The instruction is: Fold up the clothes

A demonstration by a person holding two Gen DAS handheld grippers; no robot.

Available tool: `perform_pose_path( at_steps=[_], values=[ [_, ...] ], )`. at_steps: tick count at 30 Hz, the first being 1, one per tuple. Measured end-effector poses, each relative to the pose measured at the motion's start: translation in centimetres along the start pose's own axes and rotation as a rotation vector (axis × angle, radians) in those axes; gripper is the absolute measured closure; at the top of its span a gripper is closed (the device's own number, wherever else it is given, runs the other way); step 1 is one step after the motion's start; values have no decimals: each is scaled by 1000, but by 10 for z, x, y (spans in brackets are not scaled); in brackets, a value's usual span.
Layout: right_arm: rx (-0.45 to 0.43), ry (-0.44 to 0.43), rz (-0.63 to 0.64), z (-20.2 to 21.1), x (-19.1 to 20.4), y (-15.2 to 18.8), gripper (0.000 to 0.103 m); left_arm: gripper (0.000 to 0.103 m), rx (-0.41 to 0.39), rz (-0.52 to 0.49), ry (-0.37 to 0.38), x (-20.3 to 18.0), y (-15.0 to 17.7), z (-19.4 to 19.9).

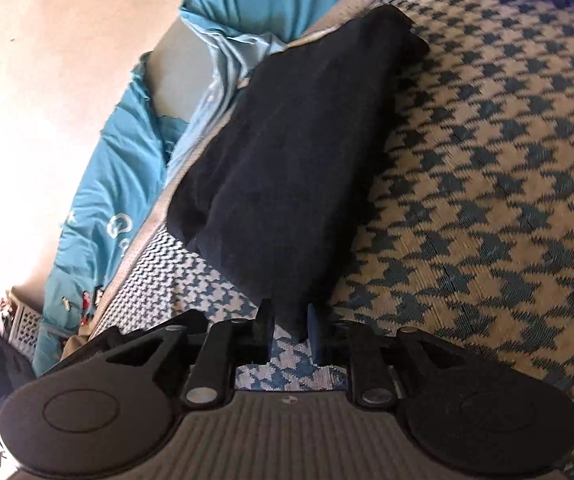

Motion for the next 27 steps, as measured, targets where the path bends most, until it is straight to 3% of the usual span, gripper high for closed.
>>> perform_pose_path(
  at_steps=[6,8,15,17,20,27],
  values=[
    [-21,25,-34,-3,0,0,80,4,3,8,17,5,-1,1],
    [-31,11,-55,-3,-1,1,75,4,1,14,28,4,-3,0],
    [-61,-22,-96,-9,2,-4,75,4,17,80,100,0,-15,-8],
    [-65,-12,-89,-10,2,-5,85,4,19,93,118,-3,-19,-9],
    [-67,-8,-102,-10,1,-7,91,4,21,112,140,-6,-25,-13],
    [-71,-65,-109,1,10,-10,93,3,29,144,165,-11,-37,-25]
  ],
)
Point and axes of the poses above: each gripper's, at about its wrist camera, not at the fingertips, and z roughly against the way its jaws point, x to its left, y to its underside, the point moved 10 cm from there along -z, roughly the way its jaws point, and after that the axes turned 9 degrees about x, right-handed, at the moved point
